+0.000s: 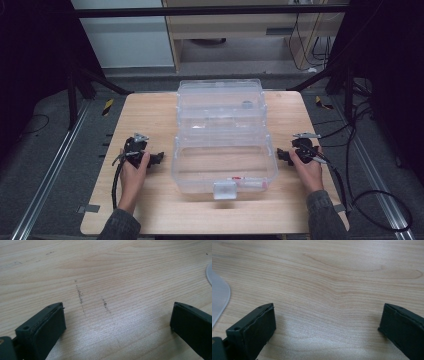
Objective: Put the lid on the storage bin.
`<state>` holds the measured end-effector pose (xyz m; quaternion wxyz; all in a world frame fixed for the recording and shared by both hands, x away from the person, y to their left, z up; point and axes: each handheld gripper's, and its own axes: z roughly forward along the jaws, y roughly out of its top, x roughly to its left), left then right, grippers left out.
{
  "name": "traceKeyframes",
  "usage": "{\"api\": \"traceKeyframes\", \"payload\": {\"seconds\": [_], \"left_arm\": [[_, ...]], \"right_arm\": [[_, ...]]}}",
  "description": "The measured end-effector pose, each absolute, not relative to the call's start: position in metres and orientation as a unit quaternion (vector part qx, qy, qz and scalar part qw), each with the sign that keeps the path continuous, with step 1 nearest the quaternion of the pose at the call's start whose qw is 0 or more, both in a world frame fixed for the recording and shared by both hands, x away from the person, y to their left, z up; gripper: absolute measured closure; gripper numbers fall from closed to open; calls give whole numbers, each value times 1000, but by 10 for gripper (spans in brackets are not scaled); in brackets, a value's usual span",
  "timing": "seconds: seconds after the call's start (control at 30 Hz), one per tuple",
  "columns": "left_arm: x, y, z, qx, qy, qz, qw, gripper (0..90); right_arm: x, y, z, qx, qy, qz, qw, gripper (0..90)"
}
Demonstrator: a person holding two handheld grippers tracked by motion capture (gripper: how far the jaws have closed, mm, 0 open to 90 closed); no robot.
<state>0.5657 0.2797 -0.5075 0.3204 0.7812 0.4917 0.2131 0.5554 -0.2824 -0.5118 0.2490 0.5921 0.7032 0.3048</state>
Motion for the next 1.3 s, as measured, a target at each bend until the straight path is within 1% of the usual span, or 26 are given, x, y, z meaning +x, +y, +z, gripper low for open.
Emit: {"api": "traceKeyframes", "payload": {"seconds": [0.27, 0.3, 0.33, 0.37, 0.43, 0.5, 0.57, 0.7, 0.77, 0.87, 0.9, 0.97, 1.07, 1.17, 1.2, 1.23, 1.3], "left_arm": [[566, 277, -507, 776, 500, 217, 318, 0], [566, 277, -507, 775, 501, 217, 318, 0], [566, 277, -507, 776, 499, 216, 318, 0], [566, 279, -507, 780, 494, 213, 319, 0], [566, 281, -507, 784, 487, 210, 322, 0], [564, 284, -505, 796, 472, 197, 324, 11], [561, 286, -499, 804, 458, 194, 325, 50], [545, 287, -472, 803, 438, 194, 355, 52], [535, 283, -456, 808, 422, 196, 361, 50], [521, 276, -434, 818, 396, 202, 364, 49], [521, 276, -434, 818, 396, 202, 364, 48], [511, 268, -416, 834, 371, 200, 356, 46], [503, 258, -401, 848, 347, 197, 349, 46], [496, 249, -388, 855, 327, 195, 353, 45], [496, 246, -384, 858, 311, 195, 360, 43], [496, 246, -384, 858, 311, 195, 360, 42], [491, 240, -376, 861, 310, 194, 353, 42]], "right_arm": [[554, -283, -512, 585, 709, 308, 247, 8], [554, -282, -512, 583, 710, 309, 246, 20], [552, -282, -511, 577, 711, 315, 249, 93], [550, -282, -510, 571, 714, 318, 250, 117], [547, -281, -508, 560, 721, 317, 256, 116], [534, -278, -492, 522, 753, 309, 257, 121], [522, -277, -477, 491, 775, 292, 269, 128], [495, -278, -442, 441, 804, 261, 303, 133], [485, -277, -425, 423, 812, 247, 318, 133], [477, -273, -403, 401, 827, 231, 319, 133], [477, -271, -396, 393, 833, 223, 318, 132], [479, -268, -384, 382, 844, 211, 311, 122], [489, -265, -367, 371, 856, 215, 287, 119], [503, -263, -350, 355, 868, 210, 277, 151], [507, -263, -344, 350, 871, 208, 277, 161], [507, -263, -344, 350, 871, 208, 277, 161], [517, -261, -330, 336, 877, 209, 272, 215]]}}
